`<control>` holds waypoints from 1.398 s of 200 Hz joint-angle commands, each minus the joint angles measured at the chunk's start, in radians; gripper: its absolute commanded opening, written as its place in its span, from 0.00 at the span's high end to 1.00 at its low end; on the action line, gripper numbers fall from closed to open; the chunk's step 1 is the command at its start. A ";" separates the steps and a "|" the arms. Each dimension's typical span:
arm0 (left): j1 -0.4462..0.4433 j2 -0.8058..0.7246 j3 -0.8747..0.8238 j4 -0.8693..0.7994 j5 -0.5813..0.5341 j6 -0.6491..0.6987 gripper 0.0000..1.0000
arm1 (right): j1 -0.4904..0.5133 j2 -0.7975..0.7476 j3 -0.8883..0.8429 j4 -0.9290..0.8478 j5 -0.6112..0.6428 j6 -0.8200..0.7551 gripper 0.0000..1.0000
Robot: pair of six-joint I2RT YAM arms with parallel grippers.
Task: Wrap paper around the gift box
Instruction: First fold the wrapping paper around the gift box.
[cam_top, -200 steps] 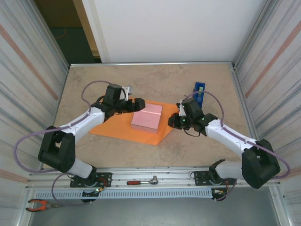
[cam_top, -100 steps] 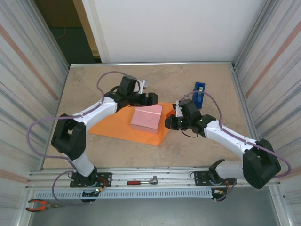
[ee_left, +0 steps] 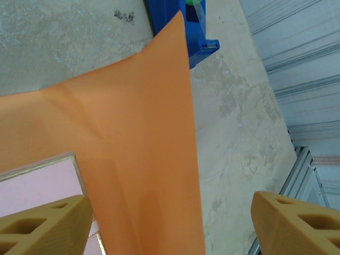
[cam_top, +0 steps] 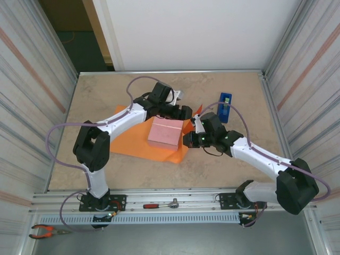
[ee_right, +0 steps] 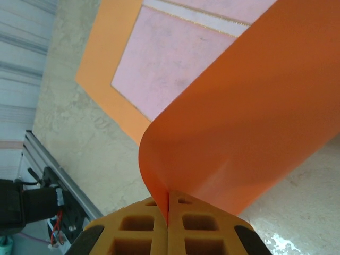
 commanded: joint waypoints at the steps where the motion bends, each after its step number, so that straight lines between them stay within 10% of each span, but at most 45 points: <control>1: -0.017 0.024 0.028 -0.056 0.006 0.038 0.21 | 0.010 -0.028 0.022 0.025 -0.017 -0.039 1.00; 60: -0.029 0.041 0.005 -0.056 0.026 0.045 0.38 | 0.013 -0.016 0.027 0.019 -0.005 -0.040 1.00; 122: -0.033 0.030 -0.022 -0.011 0.072 0.047 1.00 | 0.013 -0.017 0.026 0.013 0.010 -0.037 0.91; 186: 0.003 -0.037 -0.081 0.009 0.044 0.050 1.00 | -0.054 -0.124 0.004 -0.036 0.014 -0.018 0.32; 279: 0.046 -0.230 -0.276 0.005 -0.166 0.083 1.00 | -0.169 -0.024 0.057 -0.043 -0.035 0.005 0.34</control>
